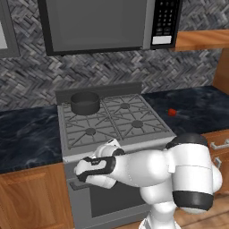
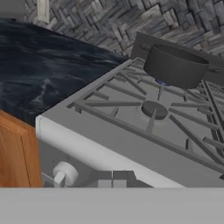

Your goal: Turn on the burner for the pot on the stove. Wait thirty seconds for the pot to heat up. Then add the bell pepper to the pot.

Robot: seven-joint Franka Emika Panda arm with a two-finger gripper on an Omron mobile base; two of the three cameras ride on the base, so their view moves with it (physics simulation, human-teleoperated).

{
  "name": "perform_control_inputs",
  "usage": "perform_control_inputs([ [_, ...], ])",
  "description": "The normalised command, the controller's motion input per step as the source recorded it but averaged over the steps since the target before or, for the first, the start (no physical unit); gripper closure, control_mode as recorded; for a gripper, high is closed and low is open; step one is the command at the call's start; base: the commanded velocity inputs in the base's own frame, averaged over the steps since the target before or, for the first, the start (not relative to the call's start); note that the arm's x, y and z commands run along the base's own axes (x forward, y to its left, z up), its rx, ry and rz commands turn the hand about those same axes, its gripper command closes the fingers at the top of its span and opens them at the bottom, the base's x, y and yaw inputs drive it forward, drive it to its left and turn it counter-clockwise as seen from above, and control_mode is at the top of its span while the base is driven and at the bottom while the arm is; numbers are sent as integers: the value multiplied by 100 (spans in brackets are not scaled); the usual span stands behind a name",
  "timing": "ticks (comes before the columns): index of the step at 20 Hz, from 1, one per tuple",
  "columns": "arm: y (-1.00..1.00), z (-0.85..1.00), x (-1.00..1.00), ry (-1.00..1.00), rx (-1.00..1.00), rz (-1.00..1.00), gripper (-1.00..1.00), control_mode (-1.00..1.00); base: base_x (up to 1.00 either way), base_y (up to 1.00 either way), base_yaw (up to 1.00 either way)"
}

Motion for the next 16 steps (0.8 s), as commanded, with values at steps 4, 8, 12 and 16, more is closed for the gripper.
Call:
perform_control_inputs([
  [4, 0, 0, 0, 0, 0, 0, 100, -100, 0, 0, 0],
  [8, 0, 0, 0, 0, 0, 0, 100, -100, 0, 0, 0],
  [12, 0, 0, 0, 0, 0, 0, 100, -100, 0, 0, 0],
  [16, 0, 0, 0, 0, 0, 0, 100, -100, 0, 0, 0],
])
